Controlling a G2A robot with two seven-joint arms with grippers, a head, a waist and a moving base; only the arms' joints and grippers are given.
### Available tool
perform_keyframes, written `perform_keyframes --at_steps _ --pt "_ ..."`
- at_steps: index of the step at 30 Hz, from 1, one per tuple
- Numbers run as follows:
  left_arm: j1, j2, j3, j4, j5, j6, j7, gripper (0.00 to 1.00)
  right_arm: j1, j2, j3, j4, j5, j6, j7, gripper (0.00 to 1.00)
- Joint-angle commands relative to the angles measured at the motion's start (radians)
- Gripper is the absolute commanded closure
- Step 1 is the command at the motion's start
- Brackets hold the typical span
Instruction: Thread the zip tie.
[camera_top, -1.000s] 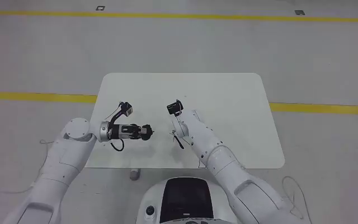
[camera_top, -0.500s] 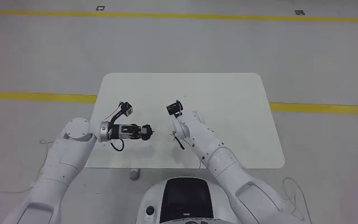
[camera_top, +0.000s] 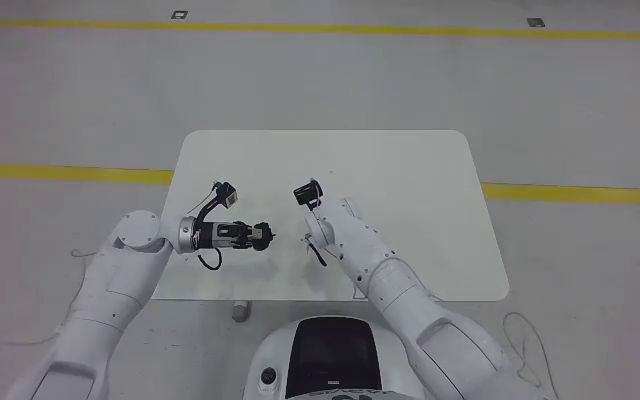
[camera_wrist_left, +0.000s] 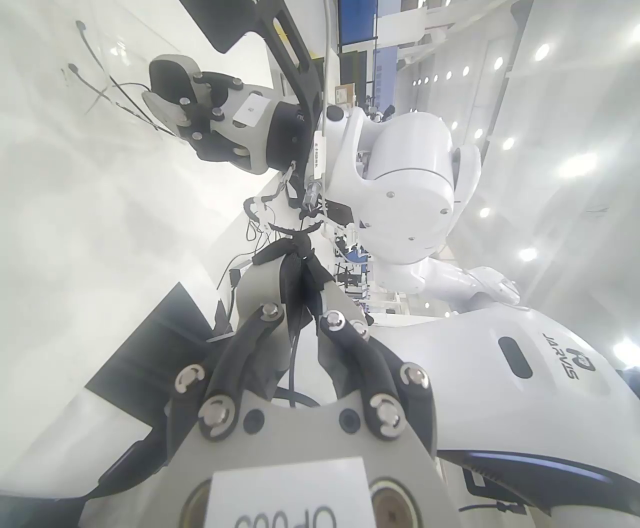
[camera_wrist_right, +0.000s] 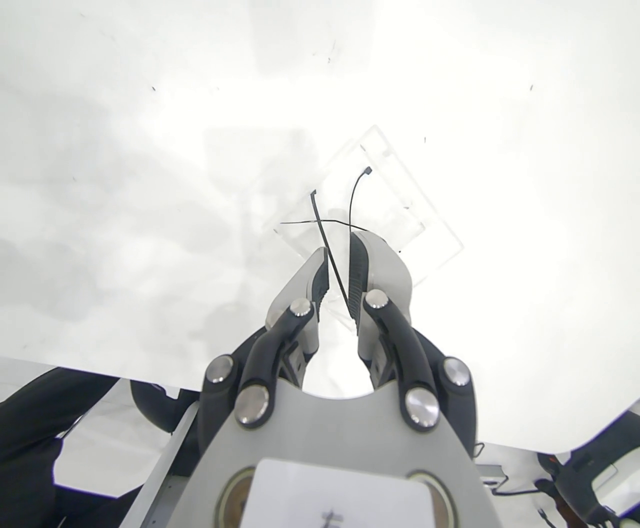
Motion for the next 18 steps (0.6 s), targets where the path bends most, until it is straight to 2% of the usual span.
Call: perform_keyframes --at_steps 1,7,12,18 --pt "0.000 0.000 0.000 0.000 0.000 0.000 0.000 1.00 0.011 -0.004 -0.006 0.027 0.005 0.001 -0.011 0.85" --pt "0.000 0.000 0.000 0.000 0.000 0.000 0.000 1.00 0.046 -0.019 -0.022 0.108 0.028 0.006 -0.045 0.78" --pt "0.000 0.000 0.000 0.000 0.000 0.000 0.000 1.00 0.076 -0.032 -0.032 0.175 0.047 0.016 -0.080 0.79" --pt "0.000 0.000 0.000 0.000 0.000 0.000 0.000 1.00 0.101 -0.044 -0.037 0.234 0.067 0.026 -0.121 0.85"
